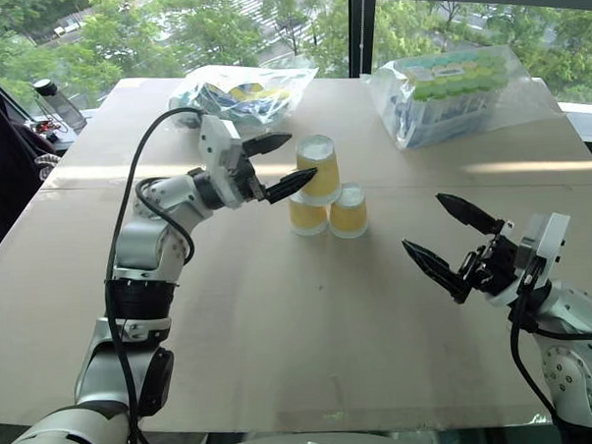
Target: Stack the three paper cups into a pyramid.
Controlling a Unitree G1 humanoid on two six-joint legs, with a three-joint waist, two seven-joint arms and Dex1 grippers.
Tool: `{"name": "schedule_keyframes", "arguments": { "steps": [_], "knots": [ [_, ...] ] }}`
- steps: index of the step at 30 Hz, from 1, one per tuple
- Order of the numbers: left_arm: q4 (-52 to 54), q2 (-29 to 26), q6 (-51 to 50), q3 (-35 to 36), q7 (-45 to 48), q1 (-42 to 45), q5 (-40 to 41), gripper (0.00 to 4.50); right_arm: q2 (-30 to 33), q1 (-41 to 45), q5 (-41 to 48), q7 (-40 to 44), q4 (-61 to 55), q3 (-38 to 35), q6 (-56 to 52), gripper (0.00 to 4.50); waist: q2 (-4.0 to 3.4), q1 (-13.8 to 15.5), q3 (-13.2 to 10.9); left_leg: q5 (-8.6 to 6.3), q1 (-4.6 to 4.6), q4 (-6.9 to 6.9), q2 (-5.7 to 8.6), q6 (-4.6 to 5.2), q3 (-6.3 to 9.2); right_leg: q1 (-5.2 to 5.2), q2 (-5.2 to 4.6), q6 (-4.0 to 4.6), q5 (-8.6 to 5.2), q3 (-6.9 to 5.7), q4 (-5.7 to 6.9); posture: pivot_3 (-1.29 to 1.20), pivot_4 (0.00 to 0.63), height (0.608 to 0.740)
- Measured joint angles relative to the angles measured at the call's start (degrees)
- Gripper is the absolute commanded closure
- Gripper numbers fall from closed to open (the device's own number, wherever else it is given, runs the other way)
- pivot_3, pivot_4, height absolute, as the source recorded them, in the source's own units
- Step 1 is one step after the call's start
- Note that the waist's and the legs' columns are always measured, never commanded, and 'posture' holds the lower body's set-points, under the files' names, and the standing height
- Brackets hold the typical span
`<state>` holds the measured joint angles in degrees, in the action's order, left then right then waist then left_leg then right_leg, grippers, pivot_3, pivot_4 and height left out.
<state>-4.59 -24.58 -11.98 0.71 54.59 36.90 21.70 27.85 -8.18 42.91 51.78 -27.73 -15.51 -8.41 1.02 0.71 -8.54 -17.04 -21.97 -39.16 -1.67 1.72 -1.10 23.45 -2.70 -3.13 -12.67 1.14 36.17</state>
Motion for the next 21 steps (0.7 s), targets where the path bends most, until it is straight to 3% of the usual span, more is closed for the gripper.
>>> {"name": "schedule_keyframes", "arguments": {
  "steps": [4, 12, 17, 21],
  "knots": [
    [7.1, -2.3, -0.5, 2.0, 0.6, -5.9, 2.5, 0.03, 0.6, -3.4, -0.6, 2.7, 2.7, -0.2, 0.5, 0.0, -0.01, 0.0, 0.0, 0.0, 0.03, 0.01, -0.01, 0.0, -0.01, 0.0, 0.0, 0.0, 0.0, 0.02, 0.03, 0.0, 0.15, 0.74],
    [20.2, -5.0, -5.2, 4.8, -2.1, -26.1, 5.6, 0.03, 0.5, -8.6, -3.6, 7.2, 10.8, -0.5, 4.9, 0.0, -0.02, 0.0, 0.0, 0.0, 0.19, 0.01, -0.05, 0.0, 0.02, -0.01, -0.01, 0.02, -0.01, 0.21, 0.11, 0.0, 0.15, 0.74],
    [24.8, -5.5, -5.1, 2.5, -6.8, -43.5, 0.4, 0.03, 0.4, -10.1, -6.7, 8.7, 15.9, -0.6, 8.2, 0.0, -0.03, -0.1, 0.0, -0.01, 0.27, 0.02, -0.08, 0.01, -0.04, -0.02, 0.0, 0.23, -0.15, 0.32, 0.11, 0.0, 0.15, 0.74],
    [25.1, -4.5, -4.2, 1.0, -10.7, -48.9, -2.9, 0.03, 0.5, -10.7, -10.0, 10.2, 20.5, -0.6, 11.7, 0.0, -0.03, 0.4, 0.0, -0.01, 0.27, 0.01, -0.07, 0.0, -0.07, -0.04, -0.03, 0.25, -0.15, 0.28, 0.11, 0.0, 0.15, 0.74]
  ]
}}
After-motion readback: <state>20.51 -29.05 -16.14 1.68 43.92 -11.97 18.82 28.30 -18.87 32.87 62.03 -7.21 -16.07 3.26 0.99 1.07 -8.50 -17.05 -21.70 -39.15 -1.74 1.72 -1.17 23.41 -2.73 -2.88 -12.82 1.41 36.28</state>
